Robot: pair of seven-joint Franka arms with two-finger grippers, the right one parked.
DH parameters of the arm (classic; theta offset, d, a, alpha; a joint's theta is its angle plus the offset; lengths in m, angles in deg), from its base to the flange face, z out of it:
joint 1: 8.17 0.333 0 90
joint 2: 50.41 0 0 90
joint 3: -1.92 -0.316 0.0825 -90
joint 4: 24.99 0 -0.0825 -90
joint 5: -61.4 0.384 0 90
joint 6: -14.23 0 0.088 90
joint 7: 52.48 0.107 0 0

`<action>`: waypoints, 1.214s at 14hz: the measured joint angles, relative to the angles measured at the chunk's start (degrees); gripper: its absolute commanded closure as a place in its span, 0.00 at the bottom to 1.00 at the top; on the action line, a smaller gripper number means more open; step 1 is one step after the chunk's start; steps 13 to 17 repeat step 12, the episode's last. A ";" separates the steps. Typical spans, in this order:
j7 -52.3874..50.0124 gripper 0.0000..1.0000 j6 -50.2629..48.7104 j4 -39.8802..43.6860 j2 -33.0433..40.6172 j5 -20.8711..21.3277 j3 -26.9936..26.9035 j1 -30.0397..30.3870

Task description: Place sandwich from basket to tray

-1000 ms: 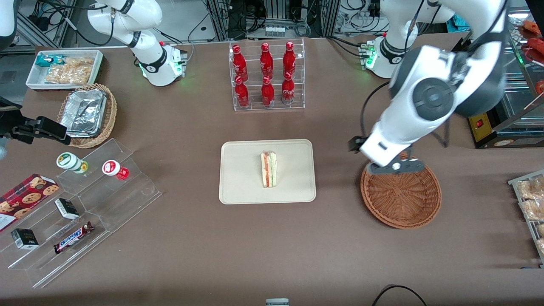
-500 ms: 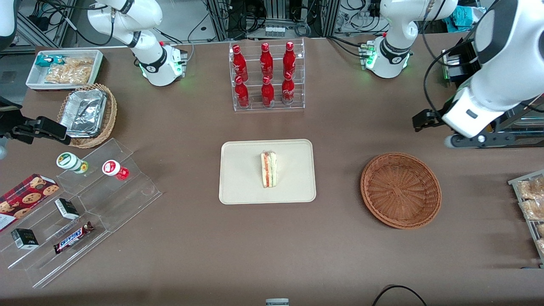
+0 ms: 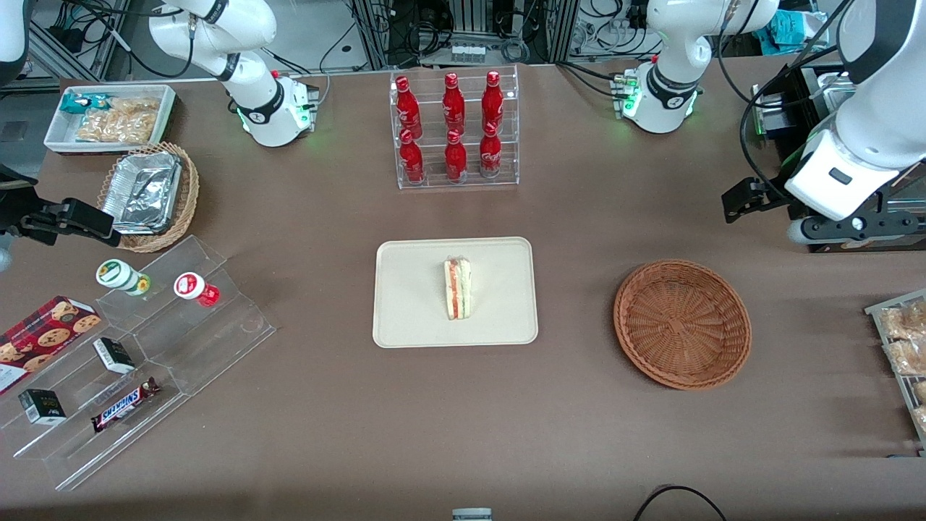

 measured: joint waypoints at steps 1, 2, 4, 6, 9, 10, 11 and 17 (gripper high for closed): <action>0.00 0.00 0.00 0.28 0.00 0.00 0.00 0.00; 0.00 0.00 0.00 0.42 0.00 -0.04 0.01 0.00; 0.00 0.00 0.13 0.95 -0.02 -0.06 0.02 0.00; 0.00 0.00 0.14 1.84 -0.01 -0.04 0.01 0.08; 0.00 0.00 0.13 2.33 -0.01 -0.03 -0.01 1.03; 0.00 0.00 0.13 2.33 -0.01 -0.03 -0.01 1.30; 0.00 0.00 0.13 2.33 -0.01 -0.03 -0.01 1.42; 0.00 0.00 0.13 2.33 -0.01 -0.03 0.00 1.43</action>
